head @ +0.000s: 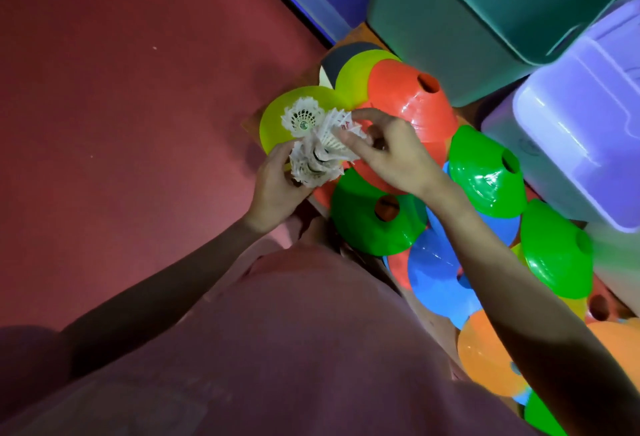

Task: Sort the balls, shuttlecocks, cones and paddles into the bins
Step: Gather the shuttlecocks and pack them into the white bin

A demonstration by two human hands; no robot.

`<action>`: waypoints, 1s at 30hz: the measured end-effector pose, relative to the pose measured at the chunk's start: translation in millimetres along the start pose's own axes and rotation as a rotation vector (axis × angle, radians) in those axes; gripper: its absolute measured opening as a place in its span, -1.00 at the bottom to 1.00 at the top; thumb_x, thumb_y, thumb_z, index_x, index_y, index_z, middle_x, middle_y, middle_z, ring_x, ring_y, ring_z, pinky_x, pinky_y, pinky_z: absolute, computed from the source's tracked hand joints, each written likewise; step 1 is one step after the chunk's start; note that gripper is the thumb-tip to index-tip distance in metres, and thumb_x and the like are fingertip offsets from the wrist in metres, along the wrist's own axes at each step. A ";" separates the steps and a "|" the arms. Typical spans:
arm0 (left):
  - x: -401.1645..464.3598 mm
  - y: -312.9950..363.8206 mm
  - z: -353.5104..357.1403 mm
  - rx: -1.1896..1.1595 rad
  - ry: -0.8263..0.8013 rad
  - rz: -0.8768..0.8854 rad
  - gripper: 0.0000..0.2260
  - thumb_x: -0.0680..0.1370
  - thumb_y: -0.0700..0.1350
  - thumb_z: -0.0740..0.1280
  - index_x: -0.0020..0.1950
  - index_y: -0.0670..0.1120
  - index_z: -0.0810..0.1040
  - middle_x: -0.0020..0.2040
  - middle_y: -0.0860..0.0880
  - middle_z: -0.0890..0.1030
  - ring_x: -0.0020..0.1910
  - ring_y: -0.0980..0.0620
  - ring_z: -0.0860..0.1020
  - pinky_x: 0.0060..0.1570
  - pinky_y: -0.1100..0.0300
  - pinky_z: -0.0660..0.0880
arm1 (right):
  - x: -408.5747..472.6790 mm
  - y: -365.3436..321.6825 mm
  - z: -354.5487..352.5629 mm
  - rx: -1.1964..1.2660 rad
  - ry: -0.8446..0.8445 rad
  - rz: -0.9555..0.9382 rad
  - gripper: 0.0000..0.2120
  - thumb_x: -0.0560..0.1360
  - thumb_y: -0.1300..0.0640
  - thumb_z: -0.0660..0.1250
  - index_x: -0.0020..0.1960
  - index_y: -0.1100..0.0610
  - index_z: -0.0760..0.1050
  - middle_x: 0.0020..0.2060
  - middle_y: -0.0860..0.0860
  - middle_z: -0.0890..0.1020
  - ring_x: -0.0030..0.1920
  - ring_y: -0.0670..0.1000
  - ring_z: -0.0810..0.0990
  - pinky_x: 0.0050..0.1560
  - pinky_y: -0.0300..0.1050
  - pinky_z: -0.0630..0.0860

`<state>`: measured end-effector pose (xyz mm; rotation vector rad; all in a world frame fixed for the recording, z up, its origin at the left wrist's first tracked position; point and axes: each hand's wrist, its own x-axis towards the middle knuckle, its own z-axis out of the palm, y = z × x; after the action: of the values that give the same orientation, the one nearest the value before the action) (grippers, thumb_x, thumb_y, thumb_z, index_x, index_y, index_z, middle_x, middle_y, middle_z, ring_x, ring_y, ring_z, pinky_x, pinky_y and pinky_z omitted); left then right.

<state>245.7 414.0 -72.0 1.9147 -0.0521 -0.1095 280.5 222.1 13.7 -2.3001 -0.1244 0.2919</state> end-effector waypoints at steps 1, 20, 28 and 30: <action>-1.2 -0.5 -1.8 -0.020 0.021 -0.009 -0.46 0.31 0.17 0.53 0.22 0.03 0.49 0.09 0.08 0.57 0.08 -0.06 0.58 0.01 -0.14 0.54 | 4.1 -2.4 -0.5 0.038 0.034 0.016 -0.65 0.55 -0.14 0.22 0.08 0.14 0.50 -0.50 0.03 0.44 -0.50 -0.11 0.35 -0.38 -0.21 0.31; -6.6 -14.8 -22.3 -0.030 0.108 -0.085 -0.52 0.32 0.07 0.51 0.16 0.11 0.43 0.04 -0.09 0.58 -0.02 -0.03 0.56 -0.03 -0.08 0.53 | 110.3 25.9 55.4 -0.034 -0.007 0.184 -0.89 0.42 0.27 0.40 -0.27 0.27 0.53 -0.36 0.09 0.55 -0.28 -0.11 0.50 -0.25 -0.27 0.38; 11.3 8.7 -6.0 -0.076 0.003 -0.030 -0.49 0.31 0.01 0.55 0.19 -0.04 0.47 0.08 -0.06 0.60 0.05 -0.01 0.58 0.06 -0.05 0.54 | 45.9 37.6 -26.6 0.428 0.466 0.282 -0.73 0.46 0.26 0.31 -0.34 0.03 0.37 -0.59 -0.15 0.47 -0.57 -0.23 0.42 -0.45 -0.24 0.36; 18.3 18.5 3.7 -0.073 -0.051 0.016 -0.51 0.32 -0.02 0.54 0.17 -0.12 0.49 0.08 -0.09 0.61 0.05 0.00 0.57 0.05 -0.04 0.53 | 11.4 34.4 -48.0 0.552 0.571 0.301 -0.75 0.49 0.29 0.31 -0.32 0.07 0.39 -0.60 -0.15 0.49 -0.58 -0.21 0.43 -0.48 -0.30 0.35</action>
<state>263.8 402.6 -56.7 1.8382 -0.0961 -0.1476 303.4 166.6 18.0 -1.7607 0.5305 -0.1740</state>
